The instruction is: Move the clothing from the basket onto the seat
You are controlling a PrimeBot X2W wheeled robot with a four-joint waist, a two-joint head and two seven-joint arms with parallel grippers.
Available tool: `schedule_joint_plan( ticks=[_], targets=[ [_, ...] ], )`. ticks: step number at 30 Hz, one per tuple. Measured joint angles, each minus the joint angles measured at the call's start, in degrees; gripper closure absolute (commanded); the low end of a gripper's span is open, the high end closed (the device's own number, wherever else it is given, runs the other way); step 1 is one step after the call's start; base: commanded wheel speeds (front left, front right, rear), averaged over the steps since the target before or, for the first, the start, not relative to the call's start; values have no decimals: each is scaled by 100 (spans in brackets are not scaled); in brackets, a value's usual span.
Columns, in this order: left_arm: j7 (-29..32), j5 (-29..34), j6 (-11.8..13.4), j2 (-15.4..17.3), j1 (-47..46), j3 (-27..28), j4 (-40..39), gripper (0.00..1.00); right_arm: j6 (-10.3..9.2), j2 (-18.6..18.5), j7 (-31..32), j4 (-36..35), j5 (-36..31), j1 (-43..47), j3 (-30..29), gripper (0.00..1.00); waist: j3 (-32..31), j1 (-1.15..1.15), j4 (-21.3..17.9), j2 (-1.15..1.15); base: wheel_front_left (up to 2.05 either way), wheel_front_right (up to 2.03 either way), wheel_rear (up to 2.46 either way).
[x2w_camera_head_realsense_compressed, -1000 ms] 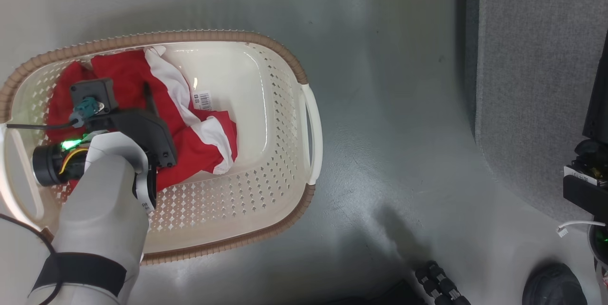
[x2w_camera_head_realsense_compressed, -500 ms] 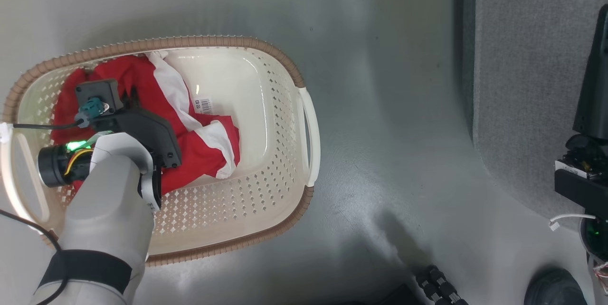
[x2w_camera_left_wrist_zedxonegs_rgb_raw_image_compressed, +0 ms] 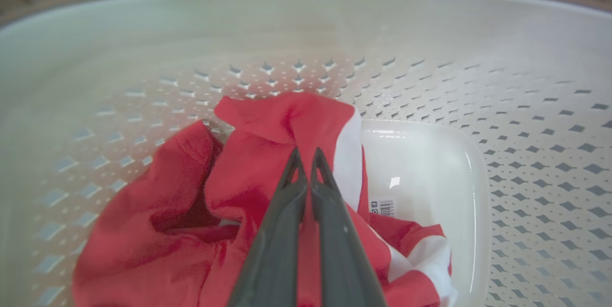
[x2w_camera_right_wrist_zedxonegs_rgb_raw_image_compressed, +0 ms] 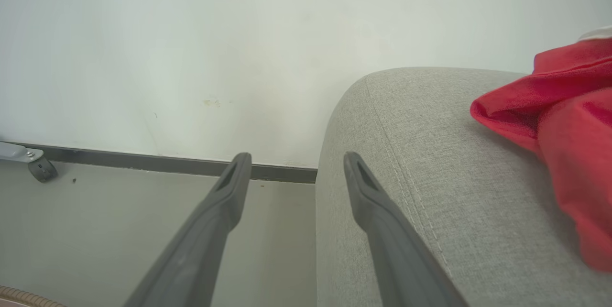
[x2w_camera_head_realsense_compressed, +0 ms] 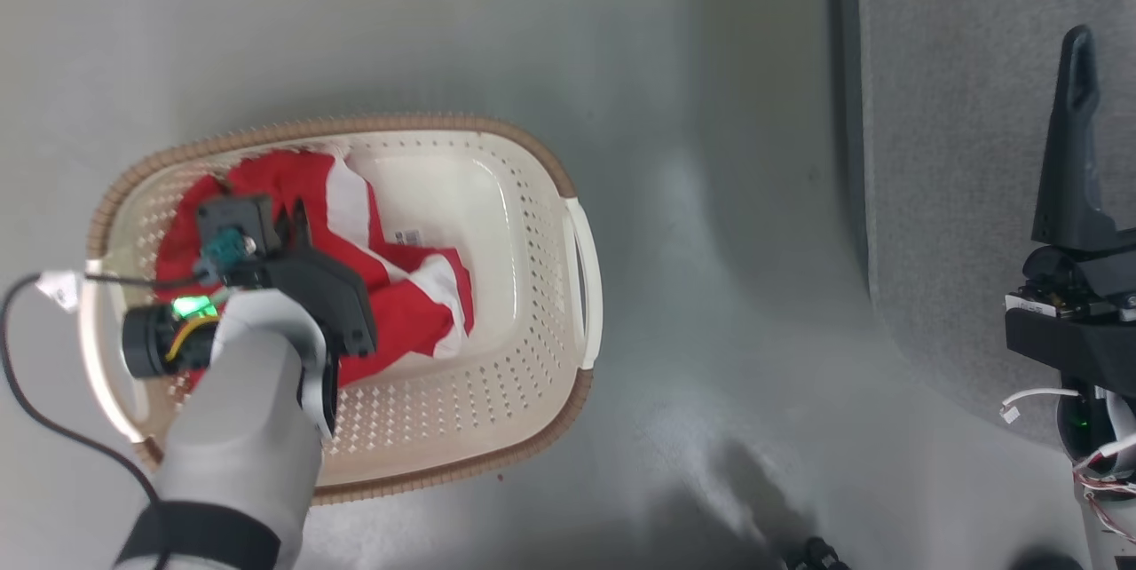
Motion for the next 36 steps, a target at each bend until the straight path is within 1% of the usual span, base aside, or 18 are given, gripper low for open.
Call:
schedule_joint_plan(
  ticks=[3,6,7,14,18,23,29,36],
  targets=[
    [-12,0,-97,-15,196,-33,-13,100,36,-2,-45,218,2,-2,1,0,-210,0,41,0,0,0,0],
    [-21,0,-134,-13,299,-65,-45,100,48,-2,-48,356,3,-3,16,0,-360,0,74,0,0,0,0],
    [-27,0,-158,-14,345,-86,-80,100,85,-3,-49,428,3,-3,32,0,-438,0,91,0,0,0,0],
    [-51,-73,-298,-12,728,-219,-509,100,164,24,-68,911,20,-3,179,0,-998,0,222,0,0,0,0],
    [-51,-255,-298,-14,1083,-392,-958,100,191,116,-92,1200,21,-10,283,0,-1334,-1,289,-1,0,0,0],
    [-51,-472,-285,-13,1472,-579,-1415,100,234,133,-100,1549,25,-21,312,0,-1757,-1,359,-1,0,0,0],
    [-51,-493,-223,-11,1930,-765,-1905,100,235,131,-124,1880,29,58,290,0,-2274,-1,446,-1,0,0,0],
    [-51,-380,-166,-10,2223,-720,-2416,100,234,129,-144,2182,70,469,253,0,-2872,0,579,-1,0,0,0]
  ],
)
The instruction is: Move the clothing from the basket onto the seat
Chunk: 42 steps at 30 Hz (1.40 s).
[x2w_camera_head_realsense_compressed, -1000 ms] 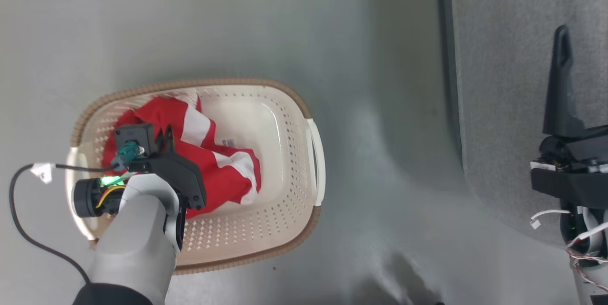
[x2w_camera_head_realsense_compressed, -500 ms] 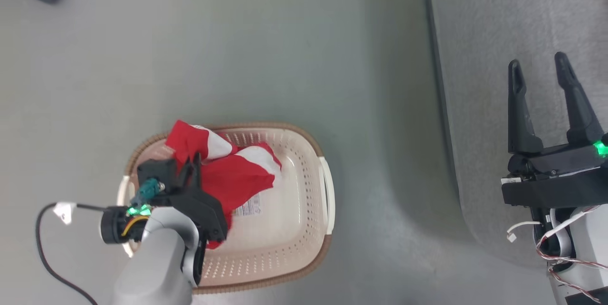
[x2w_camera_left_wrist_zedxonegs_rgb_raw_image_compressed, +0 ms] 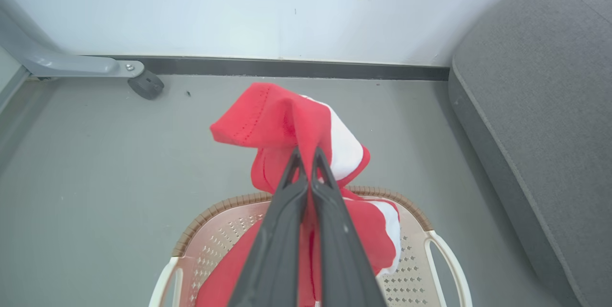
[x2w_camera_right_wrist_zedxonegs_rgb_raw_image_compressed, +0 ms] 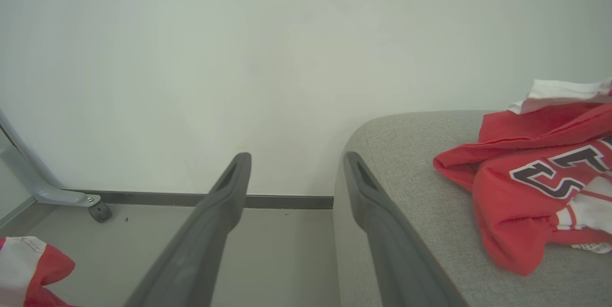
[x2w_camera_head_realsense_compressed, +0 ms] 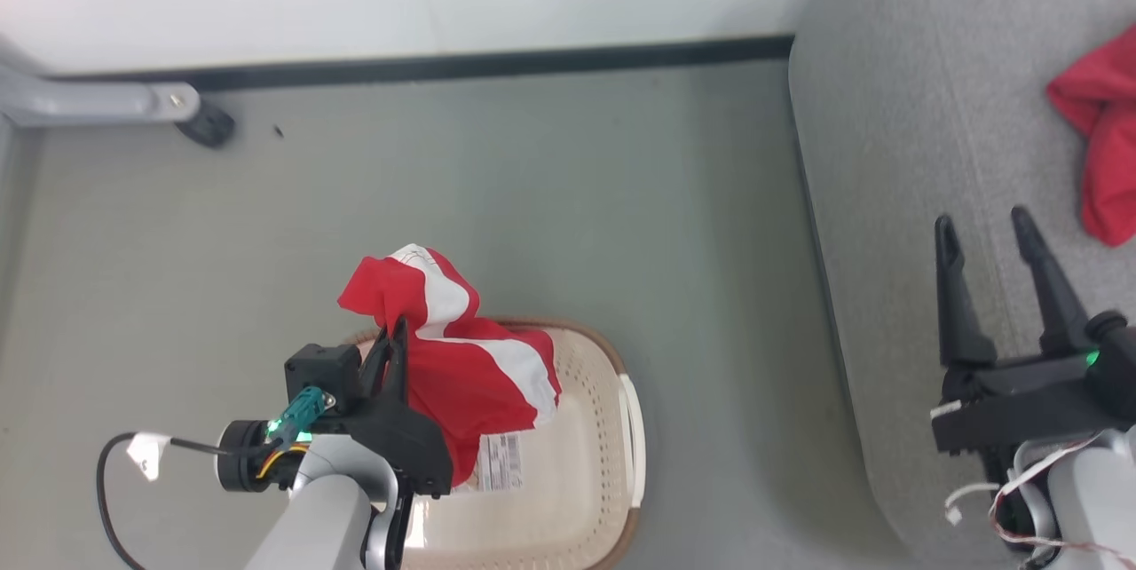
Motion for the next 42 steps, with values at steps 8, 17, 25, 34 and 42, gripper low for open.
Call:
schedule_joint_plan(
  ticks=[8,17,25,34,42],
  targets=[
    [0,223,-48,93,383,51,-801,100,0,126,-7,214,7,425,94,0,-694,0,148,0,0,0,0],
    [0,315,-491,233,577,-118,-1668,100,0,282,-8,392,8,1061,285,0,-1569,0,231,0,0,0,0],
    [-1,402,-790,219,753,-578,-2461,100,0,381,5,214,8,1502,492,0,-2175,0,225,0,0,0,0],
    [201,527,-944,144,821,-1315,-3132,100,0,401,57,-259,5,1816,592,0,-2429,1,115,0,0,0,0],
    [481,509,-992,127,910,-1747,-3322,100,-1,435,130,-569,-47,1978,734,0,-2435,1,60,1,0,0,0]
  ],
)
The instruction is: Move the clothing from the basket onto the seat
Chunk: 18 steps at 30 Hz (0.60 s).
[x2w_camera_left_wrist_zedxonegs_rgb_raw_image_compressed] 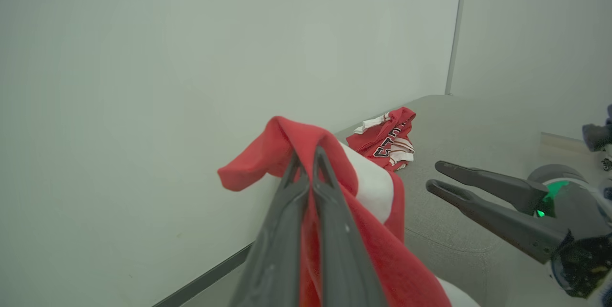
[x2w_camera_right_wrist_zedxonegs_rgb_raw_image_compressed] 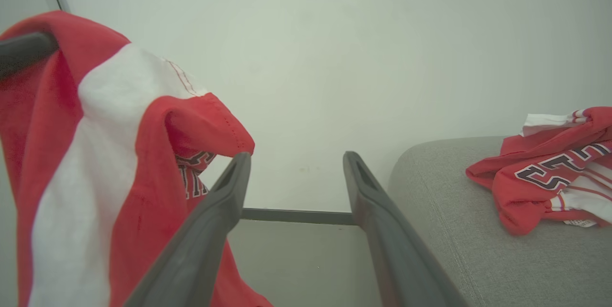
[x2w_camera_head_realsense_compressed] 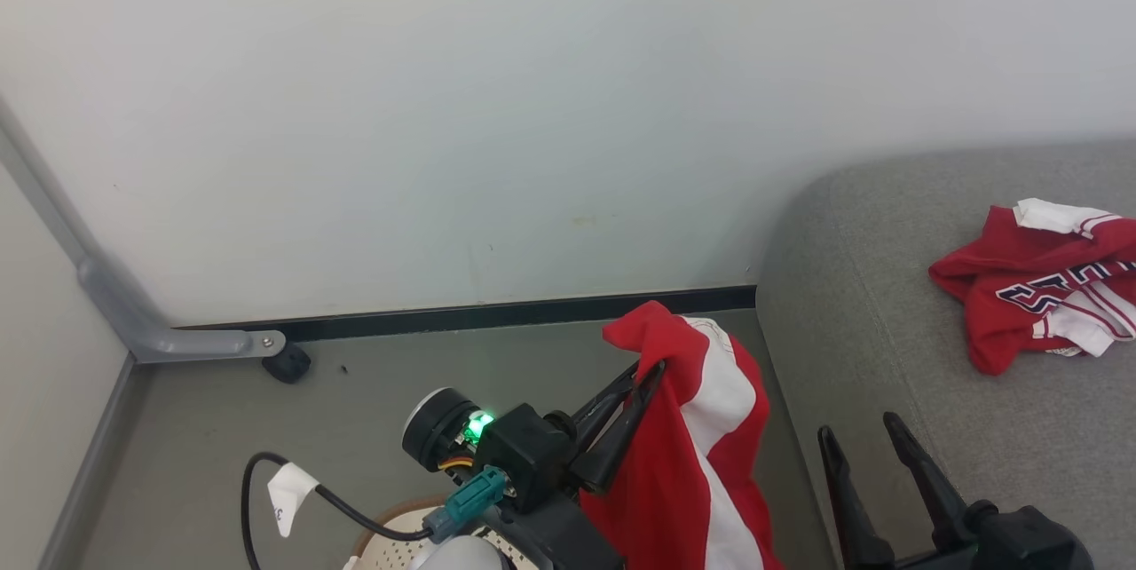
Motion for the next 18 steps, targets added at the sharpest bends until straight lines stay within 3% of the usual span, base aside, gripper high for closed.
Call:
schedule_joint_plan(
  ticks=[18],
  targets=[
    [322,-243,11,0,-58,-107,-16,100,213,291,301,-648,-2,298,1089,0,-40,0,47,0,0,0,0]
  ],
)
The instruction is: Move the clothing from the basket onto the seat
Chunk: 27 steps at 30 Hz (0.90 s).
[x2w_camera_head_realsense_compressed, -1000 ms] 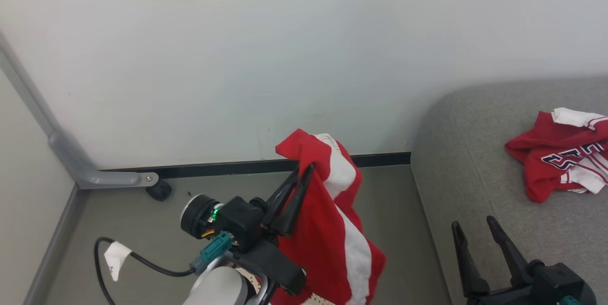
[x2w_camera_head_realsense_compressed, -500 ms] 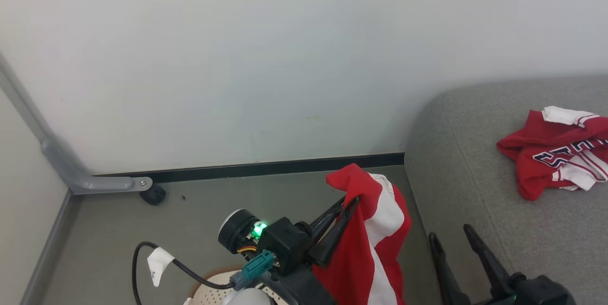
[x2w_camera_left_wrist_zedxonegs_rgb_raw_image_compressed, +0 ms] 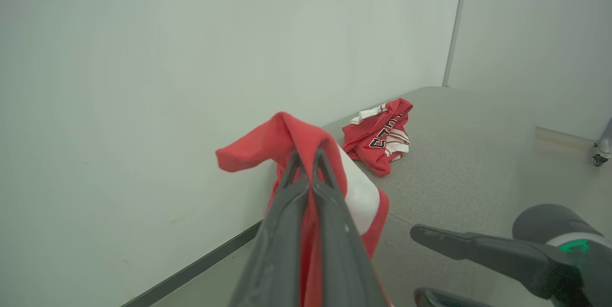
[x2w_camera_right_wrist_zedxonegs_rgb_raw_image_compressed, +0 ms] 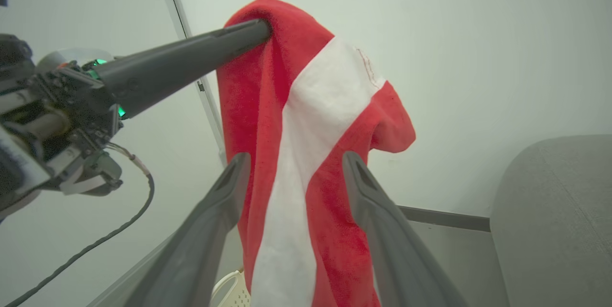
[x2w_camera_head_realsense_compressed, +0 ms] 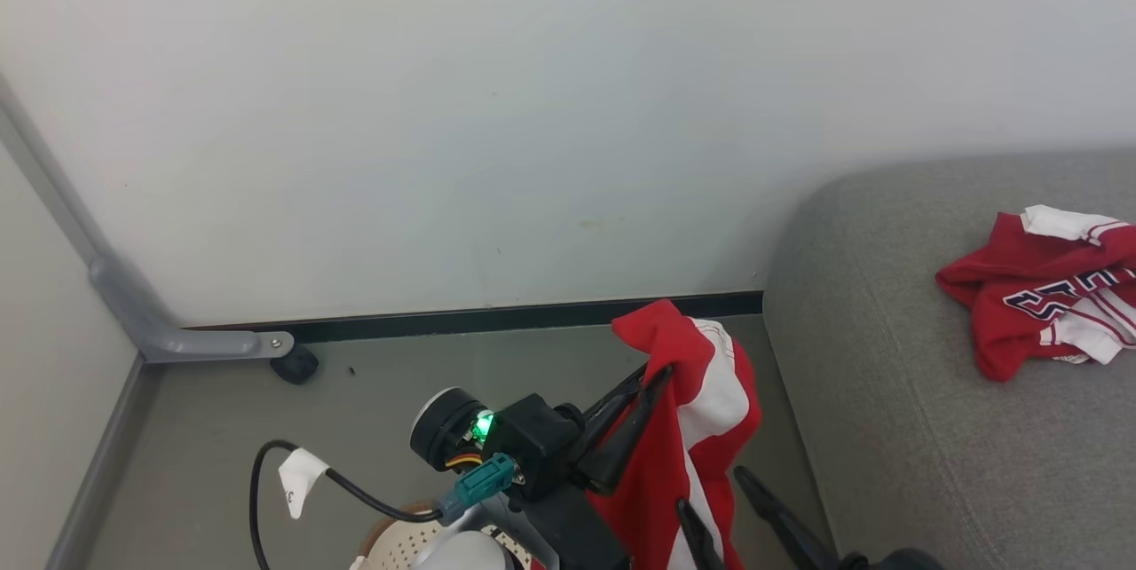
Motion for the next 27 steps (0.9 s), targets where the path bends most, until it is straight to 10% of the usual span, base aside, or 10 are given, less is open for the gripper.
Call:
schedule_joint_plan(
  ticks=[12,14,15,16,27],
  targets=[
    [71,-143,5,-4,-163,-191,31,100,65,96,236,725,59,-382,290,0,3,0,297,0,0,0,0],
    [70,-158,53,-4,-200,-219,22,100,67,123,240,867,109,-556,298,64,8,0,353,0,0,0,0],
    [71,-168,54,-5,-221,-220,18,100,75,131,253,937,109,-632,307,64,11,0,380,0,0,0,0],
    [70,-196,55,-4,-235,-230,11,100,90,135,254,998,118,-687,315,100,13,0,404,0,0,0,0],
    [114,-355,157,-4,-237,-256,-27,100,92,178,226,1472,337,-986,378,100,41,0,541,0,0,0,0]
  ],
)
